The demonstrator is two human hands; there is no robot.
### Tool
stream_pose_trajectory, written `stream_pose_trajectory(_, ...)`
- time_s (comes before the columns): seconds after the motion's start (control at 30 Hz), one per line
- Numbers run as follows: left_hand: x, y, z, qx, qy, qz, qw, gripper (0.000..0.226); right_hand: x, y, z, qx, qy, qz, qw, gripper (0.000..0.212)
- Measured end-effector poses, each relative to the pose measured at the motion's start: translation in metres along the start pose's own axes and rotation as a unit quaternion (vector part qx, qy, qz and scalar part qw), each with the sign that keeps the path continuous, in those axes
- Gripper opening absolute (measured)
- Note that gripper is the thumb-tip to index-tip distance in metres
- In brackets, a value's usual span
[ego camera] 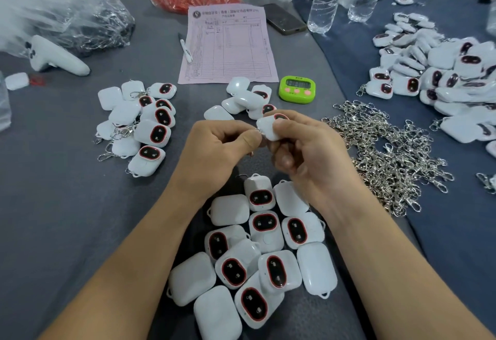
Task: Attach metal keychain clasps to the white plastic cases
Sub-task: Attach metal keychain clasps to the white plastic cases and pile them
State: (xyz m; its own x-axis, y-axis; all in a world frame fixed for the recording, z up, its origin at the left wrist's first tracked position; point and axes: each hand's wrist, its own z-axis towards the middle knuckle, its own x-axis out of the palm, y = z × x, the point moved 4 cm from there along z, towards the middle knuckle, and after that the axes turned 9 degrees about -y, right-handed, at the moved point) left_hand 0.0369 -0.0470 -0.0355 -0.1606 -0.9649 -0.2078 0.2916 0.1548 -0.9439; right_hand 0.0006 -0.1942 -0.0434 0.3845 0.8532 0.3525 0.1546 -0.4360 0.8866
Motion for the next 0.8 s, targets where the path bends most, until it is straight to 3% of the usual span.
stream_pose_trajectory(0.17,0.000,-0.001,-0.001,0.025,-0.024,0.035,0.999,0.019,0.002,0.000,-0.001,-0.006,-0.004,0.001,1.000,0.013)
stream_pose_trajectory(0.23,-0.002,-0.002,-0.002,0.089,-0.022,0.130,0.987,0.018,-0.002,0.003,-0.002,-0.105,-0.040,-0.074,0.991,0.014)
stream_pose_trajectory(0.3,0.001,-0.007,-0.004,0.193,-0.009,0.288,0.938,0.015,0.001,0.008,-0.012,-0.297,-0.072,-0.262,0.916,0.020)
stream_pose_trajectory(0.33,0.003,-0.008,-0.005,0.233,-0.010,0.345,0.909,0.014,0.005,0.008,-0.018,-0.361,-0.069,-0.331,0.869,0.024)
stream_pose_trajectory(0.37,0.004,-0.008,-0.005,0.255,-0.015,0.377,0.890,0.014,0.007,0.006,-0.020,-0.390,-0.067,-0.362,0.844,0.027)
stream_pose_trajectory(0.43,0.005,-0.005,-0.007,0.250,-0.030,0.377,0.891,0.016,0.004,0.005,-0.015,-0.356,-0.075,-0.333,0.870,0.025)
stream_pose_trajectory(0.57,0.002,0.005,-0.002,0.032,-0.030,0.164,0.986,0.014,-0.003,0.002,0.002,-0.118,-0.061,-0.126,0.983,0.021)
stream_pose_trajectory(0.67,0.003,0.007,0.001,-0.067,0.009,0.019,0.998,0.015,-0.004,-0.003,0.003,0.011,-0.027,-0.006,1.000,0.025)
stream_pose_trajectory(0.73,0.002,0.006,0.002,-0.092,0.016,-0.019,0.995,0.018,-0.004,-0.003,0.004,0.030,-0.020,0.027,0.999,0.025)
stream_pose_trajectory(0.8,0.000,0.004,0.001,-0.070,-0.011,0.017,0.997,0.018,-0.003,-0.002,0.004,0.008,-0.035,0.016,0.999,0.023)
